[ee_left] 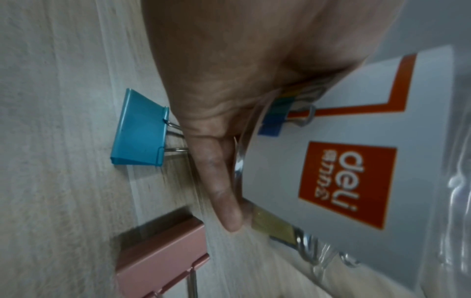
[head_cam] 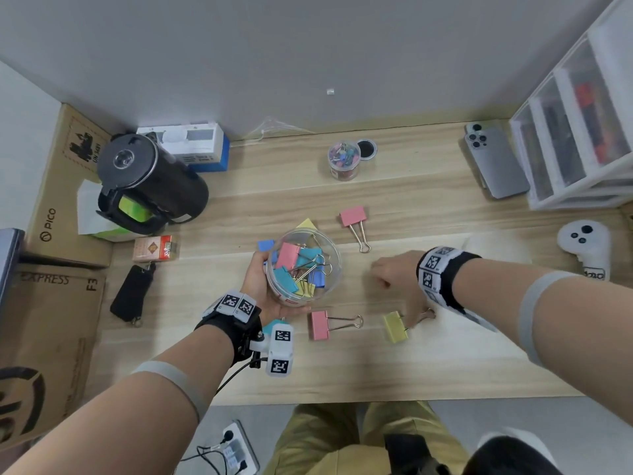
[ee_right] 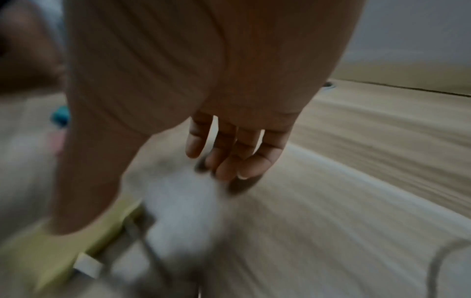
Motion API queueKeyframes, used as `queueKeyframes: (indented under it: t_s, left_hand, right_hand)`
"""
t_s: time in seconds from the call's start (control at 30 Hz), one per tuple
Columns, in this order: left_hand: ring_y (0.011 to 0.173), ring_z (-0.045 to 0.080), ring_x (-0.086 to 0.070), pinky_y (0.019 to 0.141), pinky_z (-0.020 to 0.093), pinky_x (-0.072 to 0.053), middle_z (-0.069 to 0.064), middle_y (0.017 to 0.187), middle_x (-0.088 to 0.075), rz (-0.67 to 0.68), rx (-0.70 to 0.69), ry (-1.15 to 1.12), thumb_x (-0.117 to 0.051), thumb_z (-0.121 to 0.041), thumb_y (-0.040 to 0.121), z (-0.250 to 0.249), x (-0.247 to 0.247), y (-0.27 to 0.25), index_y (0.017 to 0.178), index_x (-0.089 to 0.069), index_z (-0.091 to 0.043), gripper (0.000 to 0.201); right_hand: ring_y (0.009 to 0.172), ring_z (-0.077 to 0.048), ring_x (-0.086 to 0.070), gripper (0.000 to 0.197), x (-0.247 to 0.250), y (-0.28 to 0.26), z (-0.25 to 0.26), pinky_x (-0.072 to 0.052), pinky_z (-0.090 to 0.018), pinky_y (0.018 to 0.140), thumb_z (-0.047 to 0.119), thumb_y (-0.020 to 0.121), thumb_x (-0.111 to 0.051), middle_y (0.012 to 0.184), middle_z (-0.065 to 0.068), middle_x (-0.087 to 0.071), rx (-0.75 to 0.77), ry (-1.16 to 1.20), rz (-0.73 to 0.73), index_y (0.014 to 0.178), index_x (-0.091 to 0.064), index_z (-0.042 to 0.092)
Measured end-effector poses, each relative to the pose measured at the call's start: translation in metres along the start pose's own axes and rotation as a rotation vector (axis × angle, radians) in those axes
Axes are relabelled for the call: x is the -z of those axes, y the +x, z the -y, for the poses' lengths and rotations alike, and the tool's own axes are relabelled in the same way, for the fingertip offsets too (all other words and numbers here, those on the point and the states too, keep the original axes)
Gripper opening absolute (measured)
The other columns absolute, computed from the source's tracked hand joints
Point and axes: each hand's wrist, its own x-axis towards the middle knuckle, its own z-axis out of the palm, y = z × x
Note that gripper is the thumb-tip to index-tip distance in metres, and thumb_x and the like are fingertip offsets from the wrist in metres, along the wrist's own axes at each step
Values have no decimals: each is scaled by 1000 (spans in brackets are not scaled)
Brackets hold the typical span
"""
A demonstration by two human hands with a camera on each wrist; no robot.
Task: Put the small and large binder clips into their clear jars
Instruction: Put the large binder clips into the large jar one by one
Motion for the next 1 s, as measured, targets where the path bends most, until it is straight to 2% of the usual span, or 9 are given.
queueKeyframes:
  t_s: [0.1,0.2,0.37,0.5,0.6,0.7,0.77,0.9,1.0]
  left_hand:
    - [87,40,-75,72,49,-61,17,114,-75,-12,-5,8,-40,-66,91,1,1,2,128,-68,-16,69]
    - [89,40,-75,79,50,-57,15,115,-76,-8,-15,16,-39,-66,90,2,3,3,124,-71,-16,68]
    - [97,41,-72,75,50,-59,18,121,-73,-21,-15,28,-39,-66,88,2,8,1,127,-70,-15,71]
    - [99,41,-69,75,49,-59,20,125,-70,-35,-15,10,-40,-65,87,1,16,2,129,-70,-13,73]
    - [97,40,-70,76,49,-59,20,123,-71,-39,-10,-20,-41,-67,87,1,22,3,130,-69,-12,75]
    - [95,39,-70,82,50,-57,18,116,-74,-57,-5,-40,-43,-66,87,2,27,3,127,-70,-12,72]
    - [98,40,-70,87,52,-55,17,115,-75,-76,-4,-42,-43,-64,86,3,30,3,126,-70,-12,71]
    - [108,43,-67,98,59,-50,20,124,-71,-90,4,-40,-43,-63,85,2,36,3,126,-70,-12,70]
    - [108,43,-67,98,59,-50,21,127,-70,-89,10,-47,-43,-62,85,0,39,6,128,-69,-12,71]
  right_hand:
    - [115,-24,-42,109,-17,-2,10,-47,-39,89,61,37,-90,131,-4,-33,64,-129,-15,122,-40,14]
    - [122,-27,-36,119,-29,1,17,-44,-40,94,63,41,-89,135,-10,-31,100,-217,-74,133,-36,11]
    - [119,-23,-42,69,-35,2,18,-42,-33,88,44,66,-75,128,-5,-41,108,-157,-224,125,-52,18]
    - [99,-27,-59,50,-15,4,10,-50,-36,86,38,78,-66,112,-3,-59,14,90,-279,120,-47,19]
    - [88,-29,-62,53,6,13,7,-52,-38,76,33,80,-65,97,-4,-62,-85,282,-406,122,-38,16]
    - [91,-32,-62,66,23,32,7,-51,-37,75,32,80,-69,106,-7,-61,-238,368,-562,133,-34,15]
    - [97,-33,-63,56,31,46,8,-50,-38,77,32,82,-67,113,-7,-58,-363,418,-633,128,-41,14]
    - [99,-32,-62,49,38,67,9,-42,-34,70,15,80,-66,116,-10,-54,-478,458,-579,124,-44,13]
    - [93,-30,-60,49,38,73,2,-42,-32,70,6,77,-66,109,-7,-54,-461,470,-506,119,-51,23]
